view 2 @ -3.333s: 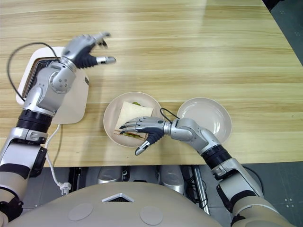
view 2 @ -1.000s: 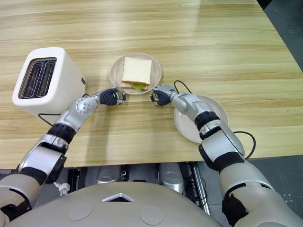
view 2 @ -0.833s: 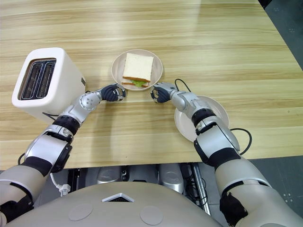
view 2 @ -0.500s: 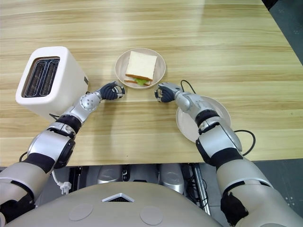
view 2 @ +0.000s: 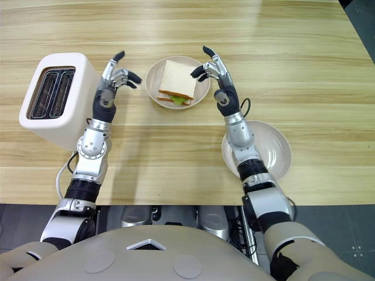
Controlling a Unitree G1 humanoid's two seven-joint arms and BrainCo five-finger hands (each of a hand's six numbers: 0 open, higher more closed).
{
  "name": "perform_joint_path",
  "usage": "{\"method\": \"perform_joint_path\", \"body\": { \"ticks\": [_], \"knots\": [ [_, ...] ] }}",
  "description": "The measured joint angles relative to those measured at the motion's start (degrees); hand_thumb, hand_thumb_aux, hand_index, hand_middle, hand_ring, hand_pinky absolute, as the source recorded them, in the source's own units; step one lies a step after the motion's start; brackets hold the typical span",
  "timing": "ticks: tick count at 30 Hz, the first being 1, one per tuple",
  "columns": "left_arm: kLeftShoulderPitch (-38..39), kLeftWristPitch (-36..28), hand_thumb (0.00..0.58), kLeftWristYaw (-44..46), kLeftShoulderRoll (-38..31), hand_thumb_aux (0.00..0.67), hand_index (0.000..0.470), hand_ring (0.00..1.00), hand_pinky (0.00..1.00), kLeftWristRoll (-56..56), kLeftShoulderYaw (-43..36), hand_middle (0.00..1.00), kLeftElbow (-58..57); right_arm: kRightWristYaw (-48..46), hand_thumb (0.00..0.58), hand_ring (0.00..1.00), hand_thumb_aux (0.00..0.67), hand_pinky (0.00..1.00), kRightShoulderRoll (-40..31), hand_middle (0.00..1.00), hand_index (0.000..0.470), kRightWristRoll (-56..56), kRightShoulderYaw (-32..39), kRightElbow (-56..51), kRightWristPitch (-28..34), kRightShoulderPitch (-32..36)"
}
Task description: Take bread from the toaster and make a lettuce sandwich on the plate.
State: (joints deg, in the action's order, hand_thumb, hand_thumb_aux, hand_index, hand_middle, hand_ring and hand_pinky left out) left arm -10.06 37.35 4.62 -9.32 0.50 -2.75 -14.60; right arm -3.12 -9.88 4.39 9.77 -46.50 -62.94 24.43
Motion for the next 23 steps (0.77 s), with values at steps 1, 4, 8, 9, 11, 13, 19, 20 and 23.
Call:
{"method": "perform_joint_path", "body": {
  "ticks": [1, 4, 8, 9, 11, 13, 19, 20, 23],
  "knots": [
    [-0.01, 0.12, 0.000, 0.88, 0.83, 0.000, 0.000, 0.00, 0.00, 1.45, 0.48, 0.00, 0.09, -0.59, 0.000, 0.00, 0.000, 0.00, 0.86, 0.00, 0.000, 0.04, -0.25, -0.02, -0.13, -0.14],
    [0.09, 1.49, 0.000, 1.34, 1.47, 0.000, 0.000, 0.00, 0.00, 1.94, 0.60, 0.00, -0.27, -1.80, 0.000, 0.00, 0.000, 0.00, 2.00, 0.00, 0.000, 0.08, -1.11, 0.08, -0.57, -0.24],
    [0.73, 3.70, 0.000, -0.93, 2.29, 0.000, 0.000, 0.00, 0.00, -1.15, 1.34, 0.00, -1.19, -3.66, 0.000, 0.00, 0.000, 0.00, 3.17, 0.00, 0.000, 0.66, -2.35, 0.54, -0.78, -1.46],
    [0.76, 4.26, 0.000, -1.68, 2.69, 0.000, 0.000, 0.00, 0.00, -2.27, 1.35, 0.00, -1.83, -3.90, 0.000, 0.00, 0.000, 0.00, 3.35, 0.00, 0.000, 0.62, -2.77, 0.55, -0.87, -1.71],
    [0.93, 4.56, 0.000, -2.01, 3.36, 0.000, 0.000, 0.00, 0.00, -3.58, 1.10, 0.00, -3.00, -4.07, 0.000, 0.00, 0.000, 0.00, 4.02, 0.00, 0.000, 0.42, -3.71, 0.55, -0.89, -1.85],
    [1.13, 4.68, 0.000, -2.03, 3.56, 0.000, 0.000, 0.00, 0.00, -4.19, 0.81, 0.00, -3.57, -4.08, 0.000, 0.00, 0.000, 0.00, 4.54, 0.00, 0.000, 0.38, -4.64, 0.55, -0.85, -1.83],
    [1.63, 5.06, 0.000, -3.25, 3.55, 0.000, 0.000, 0.00, 0.00, -4.90, 1.31, 0.00, -4.44, -4.98, 0.000, 0.00, 0.000, 0.00, 5.31, 0.00, 0.000, 0.58, -6.51, 0.55, -0.49, -1.75],
    [1.64, 5.06, 0.000, -3.47, 3.60, 0.000, 0.000, 0.00, 0.00, -4.86, 1.37, 0.00, -4.45, -4.99, 0.000, 0.00, 0.000, 0.00, 5.37, 0.00, 0.000, 0.50, -6.76, 0.55, -0.49, -1.75],
    [1.64, 5.03, 0.000, -3.71, 3.90, 0.000, 0.000, 0.00, 0.00, -4.33, 1.44, 0.00, -4.44, -4.89, 0.000, 0.00, 0.000, 0.00, 5.36, 0.00, 0.000, -0.14, -7.44, 0.55, -0.46, -1.72]
  ]
}}
